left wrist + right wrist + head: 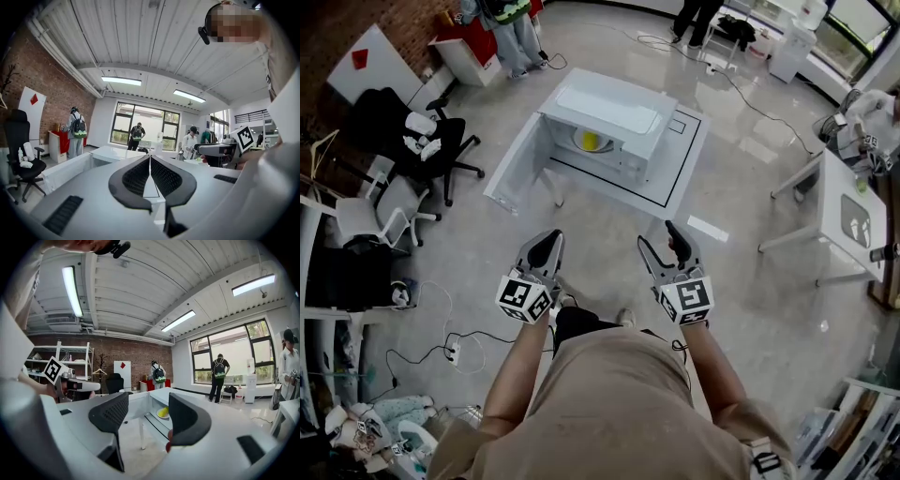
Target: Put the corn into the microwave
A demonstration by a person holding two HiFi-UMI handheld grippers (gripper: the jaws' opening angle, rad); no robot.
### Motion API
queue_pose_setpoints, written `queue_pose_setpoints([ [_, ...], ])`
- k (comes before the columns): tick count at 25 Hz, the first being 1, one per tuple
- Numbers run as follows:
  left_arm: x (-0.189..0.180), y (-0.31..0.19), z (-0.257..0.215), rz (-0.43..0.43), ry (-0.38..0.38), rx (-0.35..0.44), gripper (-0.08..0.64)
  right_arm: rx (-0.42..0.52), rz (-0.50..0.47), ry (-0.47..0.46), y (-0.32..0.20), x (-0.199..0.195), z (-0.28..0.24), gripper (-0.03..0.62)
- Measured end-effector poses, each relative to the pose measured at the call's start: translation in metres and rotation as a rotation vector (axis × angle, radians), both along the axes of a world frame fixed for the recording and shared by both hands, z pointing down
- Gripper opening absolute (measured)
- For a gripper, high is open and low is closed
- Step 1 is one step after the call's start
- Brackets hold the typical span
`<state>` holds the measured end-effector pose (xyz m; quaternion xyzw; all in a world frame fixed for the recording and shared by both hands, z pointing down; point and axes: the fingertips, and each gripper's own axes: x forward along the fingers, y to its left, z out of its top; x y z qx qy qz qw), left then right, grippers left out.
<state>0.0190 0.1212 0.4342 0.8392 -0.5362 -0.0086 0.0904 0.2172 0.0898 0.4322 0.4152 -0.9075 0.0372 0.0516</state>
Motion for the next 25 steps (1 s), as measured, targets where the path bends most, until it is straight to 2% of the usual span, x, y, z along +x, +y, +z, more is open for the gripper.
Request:
queue_pose_setpoints([
  [3, 0.014, 0.023, 0.015, -0.015, -0.015, -0.043, 0.006, -0.020, -0.032, -0.022, 0.020, 0.017, 0.008, 0.278],
  [6, 0.022, 0.037, 0.025, -0.019, -0.021, -0.072, 0.006, -0.037, -0.038, 0.007, 0.035, 0.027, 0.021, 0.265],
  [11, 0.025, 0.055, 0.023, -0.024, -0.026, -0.073, 0.006, -0.066, -0.010, 0.024, 0.049, 0.034, 0.036, 0.222],
  [19, 0.023, 0.059, 0.027, -0.044, 0.006, -0.089, 0.006, -0.104, -0.037, -0.005, 0.059, 0.027, 0.040, 0.213],
  [25, 0.021, 0.060, 0.037, -0.032, 0.012, -0.117, 0.006, -0.159, -0.022, -0.110, 0.056, 0.036, 0.040, 0.210],
])
